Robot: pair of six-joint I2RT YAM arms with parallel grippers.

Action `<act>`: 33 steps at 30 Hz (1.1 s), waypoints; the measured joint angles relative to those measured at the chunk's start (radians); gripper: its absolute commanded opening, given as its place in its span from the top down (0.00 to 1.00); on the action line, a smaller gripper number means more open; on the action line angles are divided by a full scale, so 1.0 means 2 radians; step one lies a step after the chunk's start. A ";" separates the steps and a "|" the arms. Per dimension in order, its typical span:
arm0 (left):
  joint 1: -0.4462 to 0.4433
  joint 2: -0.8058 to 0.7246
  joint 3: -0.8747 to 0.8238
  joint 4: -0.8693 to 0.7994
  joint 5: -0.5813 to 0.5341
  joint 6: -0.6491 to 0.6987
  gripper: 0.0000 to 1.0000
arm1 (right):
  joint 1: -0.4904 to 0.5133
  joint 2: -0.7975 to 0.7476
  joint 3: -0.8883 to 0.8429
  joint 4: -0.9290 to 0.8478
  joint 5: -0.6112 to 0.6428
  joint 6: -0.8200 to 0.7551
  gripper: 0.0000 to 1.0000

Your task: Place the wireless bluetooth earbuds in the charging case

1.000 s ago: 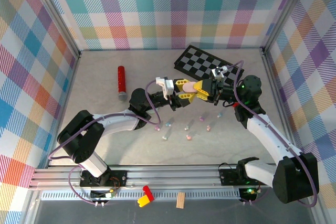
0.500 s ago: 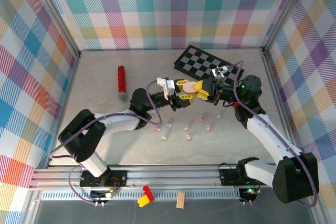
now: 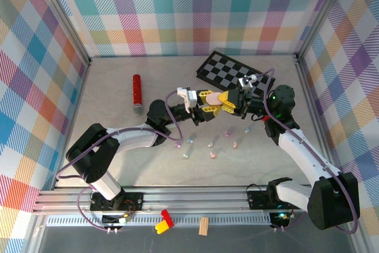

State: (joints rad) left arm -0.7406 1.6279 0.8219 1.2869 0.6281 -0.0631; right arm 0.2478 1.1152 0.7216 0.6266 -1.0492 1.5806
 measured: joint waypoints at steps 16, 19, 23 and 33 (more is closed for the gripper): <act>0.002 0.000 0.000 0.000 0.006 -0.002 0.64 | 0.000 -0.017 0.006 -0.092 0.015 -0.064 0.23; 0.003 -0.001 -0.005 0.000 0.006 -0.002 0.64 | -0.001 -0.027 0.023 -0.169 0.028 -0.117 0.16; 0.007 -0.003 -0.018 -0.001 0.014 -0.004 0.63 | -0.001 -0.042 0.083 -0.316 0.068 -0.237 0.11; 0.035 -0.018 -0.059 0.000 0.042 -0.017 0.62 | 0.005 -0.077 0.183 -0.602 0.241 -0.649 0.01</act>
State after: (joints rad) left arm -0.6712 1.5921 0.7033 1.2861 0.7128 -0.0978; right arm 0.2584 0.9619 1.0878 -0.5774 -0.5674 0.2829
